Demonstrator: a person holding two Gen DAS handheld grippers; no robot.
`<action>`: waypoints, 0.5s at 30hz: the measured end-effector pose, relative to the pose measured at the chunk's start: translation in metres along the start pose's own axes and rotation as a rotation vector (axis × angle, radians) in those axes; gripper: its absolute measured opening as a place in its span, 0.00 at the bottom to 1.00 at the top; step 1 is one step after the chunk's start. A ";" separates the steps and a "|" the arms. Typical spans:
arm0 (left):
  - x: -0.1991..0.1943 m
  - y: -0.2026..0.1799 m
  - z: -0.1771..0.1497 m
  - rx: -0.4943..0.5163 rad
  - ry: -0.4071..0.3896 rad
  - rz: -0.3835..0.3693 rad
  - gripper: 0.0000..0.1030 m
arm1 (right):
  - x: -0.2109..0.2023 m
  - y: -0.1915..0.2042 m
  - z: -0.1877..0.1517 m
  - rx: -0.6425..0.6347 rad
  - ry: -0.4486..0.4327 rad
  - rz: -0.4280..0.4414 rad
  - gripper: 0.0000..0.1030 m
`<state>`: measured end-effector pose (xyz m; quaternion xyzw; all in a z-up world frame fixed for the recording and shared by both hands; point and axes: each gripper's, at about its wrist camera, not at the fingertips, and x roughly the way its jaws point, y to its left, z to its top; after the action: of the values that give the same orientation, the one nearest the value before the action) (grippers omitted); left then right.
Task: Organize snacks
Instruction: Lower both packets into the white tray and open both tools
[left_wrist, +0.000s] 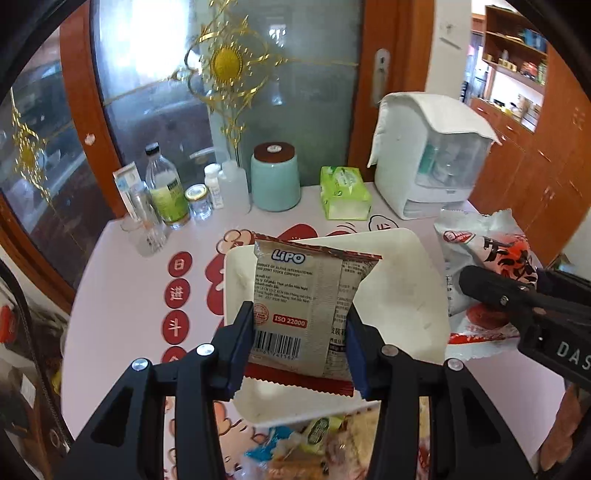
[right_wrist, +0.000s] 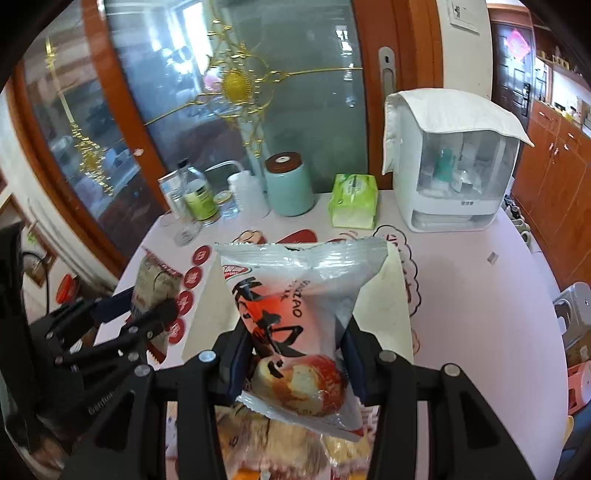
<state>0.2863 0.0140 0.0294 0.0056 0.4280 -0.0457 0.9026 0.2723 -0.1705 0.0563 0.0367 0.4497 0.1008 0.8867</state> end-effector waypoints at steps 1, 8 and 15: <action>0.009 -0.001 0.002 -0.010 0.006 0.009 0.43 | 0.008 -0.003 0.004 0.013 0.007 -0.005 0.44; 0.054 -0.004 0.004 -0.035 0.040 0.049 0.43 | 0.058 -0.017 0.011 0.063 0.064 -0.050 0.44; 0.084 -0.009 -0.003 -0.049 0.092 0.078 0.53 | 0.099 -0.028 0.004 0.093 0.145 -0.053 0.46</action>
<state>0.3358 -0.0009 -0.0372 0.0022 0.4697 0.0003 0.8828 0.3359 -0.1766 -0.0238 0.0586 0.5177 0.0588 0.8515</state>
